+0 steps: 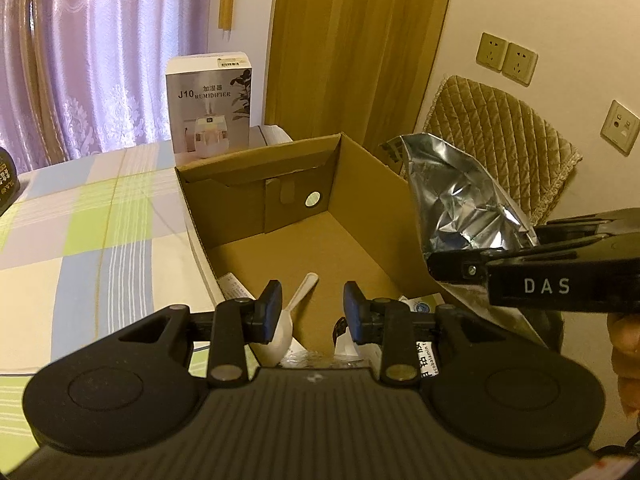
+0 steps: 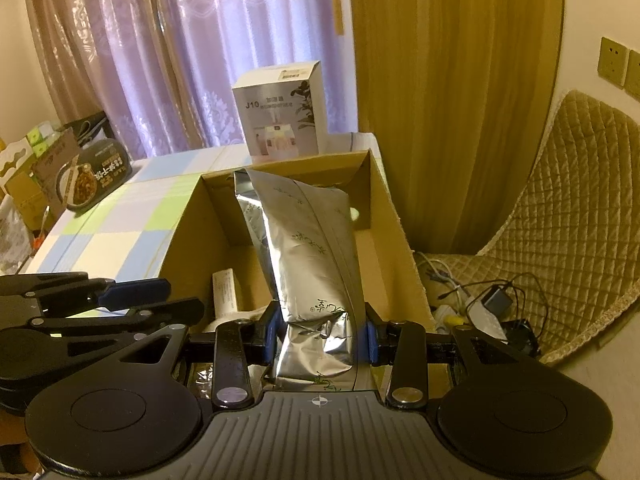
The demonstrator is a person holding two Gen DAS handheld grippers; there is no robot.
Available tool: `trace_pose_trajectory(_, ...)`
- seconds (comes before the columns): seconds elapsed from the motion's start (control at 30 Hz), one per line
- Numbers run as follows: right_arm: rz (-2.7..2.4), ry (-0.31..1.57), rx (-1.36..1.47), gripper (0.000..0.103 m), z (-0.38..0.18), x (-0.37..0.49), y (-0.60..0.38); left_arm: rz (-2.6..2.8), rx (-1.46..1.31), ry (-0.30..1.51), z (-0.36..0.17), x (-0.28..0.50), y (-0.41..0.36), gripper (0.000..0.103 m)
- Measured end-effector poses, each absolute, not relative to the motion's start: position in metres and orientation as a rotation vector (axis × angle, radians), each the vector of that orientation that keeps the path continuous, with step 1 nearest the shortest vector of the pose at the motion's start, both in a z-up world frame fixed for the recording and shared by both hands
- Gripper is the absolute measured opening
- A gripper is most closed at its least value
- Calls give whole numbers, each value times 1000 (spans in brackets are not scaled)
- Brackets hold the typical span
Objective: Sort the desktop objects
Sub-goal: 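Lower the spoon into the box with the left tool while the right tool holds the packet above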
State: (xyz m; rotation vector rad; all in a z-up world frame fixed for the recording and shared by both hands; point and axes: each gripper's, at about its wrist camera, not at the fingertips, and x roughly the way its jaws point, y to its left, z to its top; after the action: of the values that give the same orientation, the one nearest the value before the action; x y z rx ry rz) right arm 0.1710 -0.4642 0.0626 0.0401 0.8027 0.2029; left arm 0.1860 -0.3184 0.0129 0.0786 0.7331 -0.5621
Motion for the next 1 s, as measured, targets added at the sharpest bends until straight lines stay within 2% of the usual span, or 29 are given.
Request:
trace_pose_trajectory(0.77, 214, 797, 25, 37, 69, 178, -452, -548, 58, 712, 23, 185, -305, 28)
trace_pose_trajectory(1.0, 222, 800, 26, 37, 68, 184, -448, -543, 58, 710, 22, 187, -302, 32)
